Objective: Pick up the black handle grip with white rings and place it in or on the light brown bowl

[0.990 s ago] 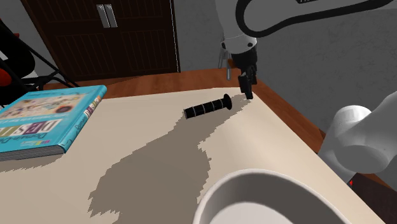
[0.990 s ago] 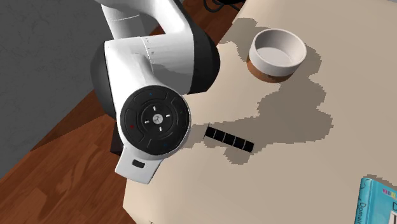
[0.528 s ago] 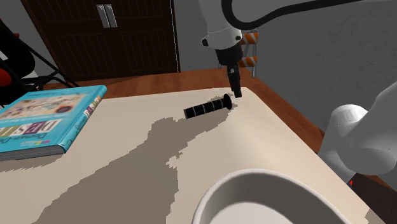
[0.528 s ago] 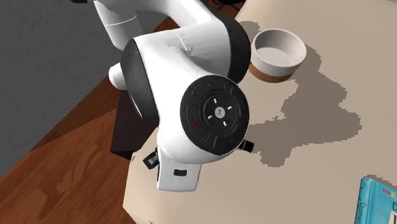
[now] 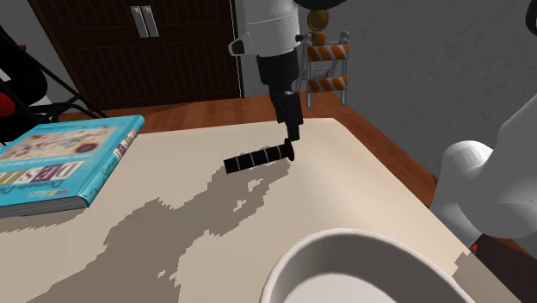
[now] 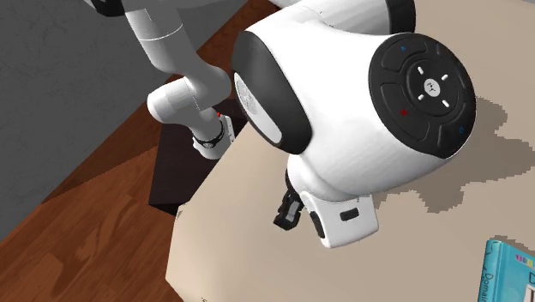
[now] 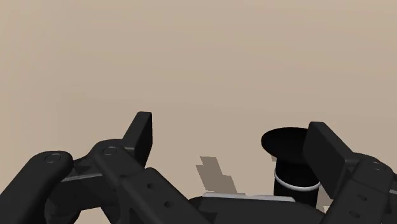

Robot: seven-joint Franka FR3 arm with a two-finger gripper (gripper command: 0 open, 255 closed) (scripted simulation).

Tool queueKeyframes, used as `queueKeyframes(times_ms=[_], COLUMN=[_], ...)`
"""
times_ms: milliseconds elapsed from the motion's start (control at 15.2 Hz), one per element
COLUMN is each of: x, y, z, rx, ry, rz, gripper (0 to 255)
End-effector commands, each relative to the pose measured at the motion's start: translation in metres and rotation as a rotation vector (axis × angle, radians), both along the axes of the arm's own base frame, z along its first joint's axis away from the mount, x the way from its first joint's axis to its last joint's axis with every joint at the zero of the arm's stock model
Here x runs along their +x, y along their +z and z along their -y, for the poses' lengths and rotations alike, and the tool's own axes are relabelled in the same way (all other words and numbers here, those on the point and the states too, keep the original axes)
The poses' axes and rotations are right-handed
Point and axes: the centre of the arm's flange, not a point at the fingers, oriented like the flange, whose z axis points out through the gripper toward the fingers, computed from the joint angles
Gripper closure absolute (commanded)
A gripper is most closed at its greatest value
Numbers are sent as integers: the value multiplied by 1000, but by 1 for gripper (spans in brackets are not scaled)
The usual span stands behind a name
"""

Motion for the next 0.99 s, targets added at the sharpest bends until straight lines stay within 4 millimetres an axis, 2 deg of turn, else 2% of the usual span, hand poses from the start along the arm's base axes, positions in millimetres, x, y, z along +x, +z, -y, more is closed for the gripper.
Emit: queueKeyframes(times_ms=[0,66,594,924], x=[-6,-9,-14,-14], y=[10,14,-26,-26], z=[-18,-25,-23,-23], rx=[40,54,54,54], ry=[92,124,124,124], rz=[-3,-4,-4,-4], gripper=[0,0,0,0])
